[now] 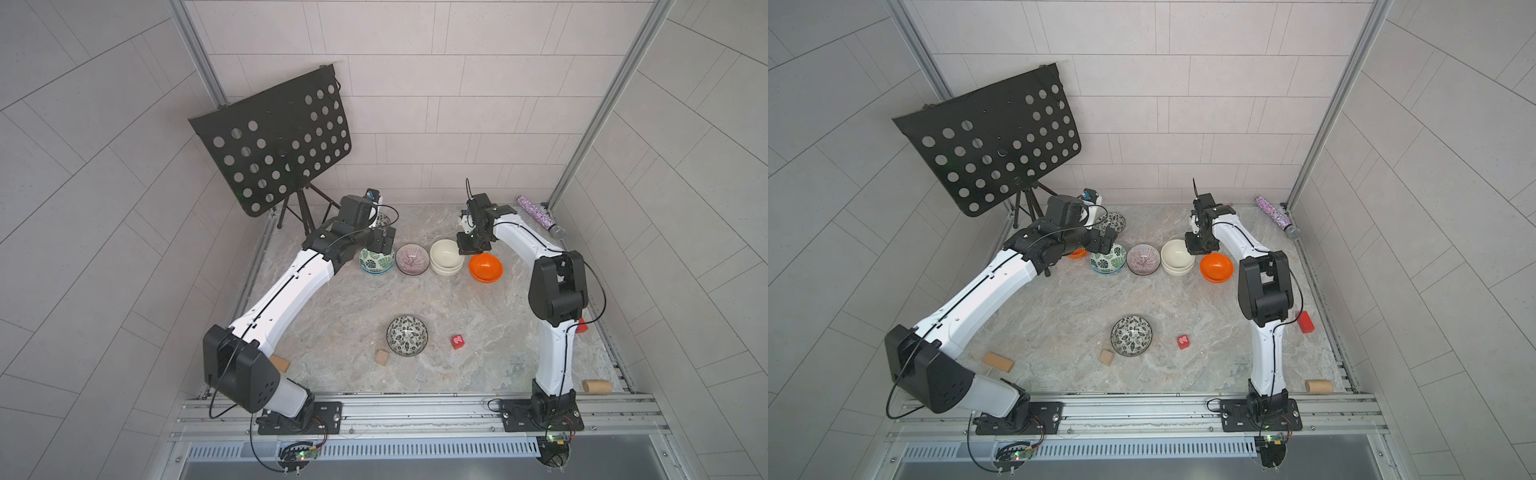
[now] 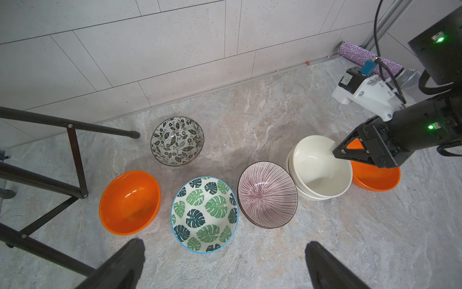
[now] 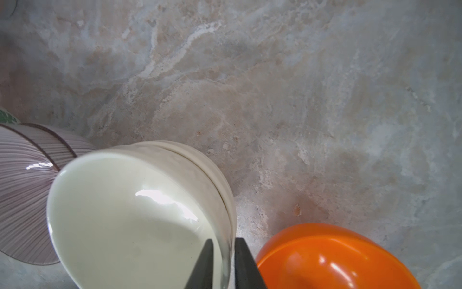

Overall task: Stack the bowls
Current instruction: Place the bowl on the bowl, then pick up the bowl from the center of the board.

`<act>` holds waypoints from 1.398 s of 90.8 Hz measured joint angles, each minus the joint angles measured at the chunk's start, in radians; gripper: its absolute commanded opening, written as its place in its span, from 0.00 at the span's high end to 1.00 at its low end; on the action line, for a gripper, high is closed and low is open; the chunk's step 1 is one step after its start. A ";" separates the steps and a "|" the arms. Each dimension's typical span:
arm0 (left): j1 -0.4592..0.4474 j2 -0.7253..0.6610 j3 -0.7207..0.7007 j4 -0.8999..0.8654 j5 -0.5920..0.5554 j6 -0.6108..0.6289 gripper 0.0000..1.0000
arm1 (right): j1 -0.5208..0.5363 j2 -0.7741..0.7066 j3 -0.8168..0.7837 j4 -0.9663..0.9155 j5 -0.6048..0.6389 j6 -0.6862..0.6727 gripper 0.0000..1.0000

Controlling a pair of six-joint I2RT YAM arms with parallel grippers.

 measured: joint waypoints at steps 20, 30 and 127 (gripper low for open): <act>0.032 0.050 0.024 -0.030 -0.026 -0.051 0.00 | -0.005 -0.024 -0.019 0.025 0.001 0.018 0.56; 0.086 0.096 0.048 -0.056 -0.032 -0.108 0.00 | -0.022 -0.120 -0.090 0.070 0.005 0.042 0.51; 0.287 0.638 0.270 -0.211 -0.216 -1.035 0.41 | -0.011 -0.393 -0.217 0.207 -0.015 0.060 0.49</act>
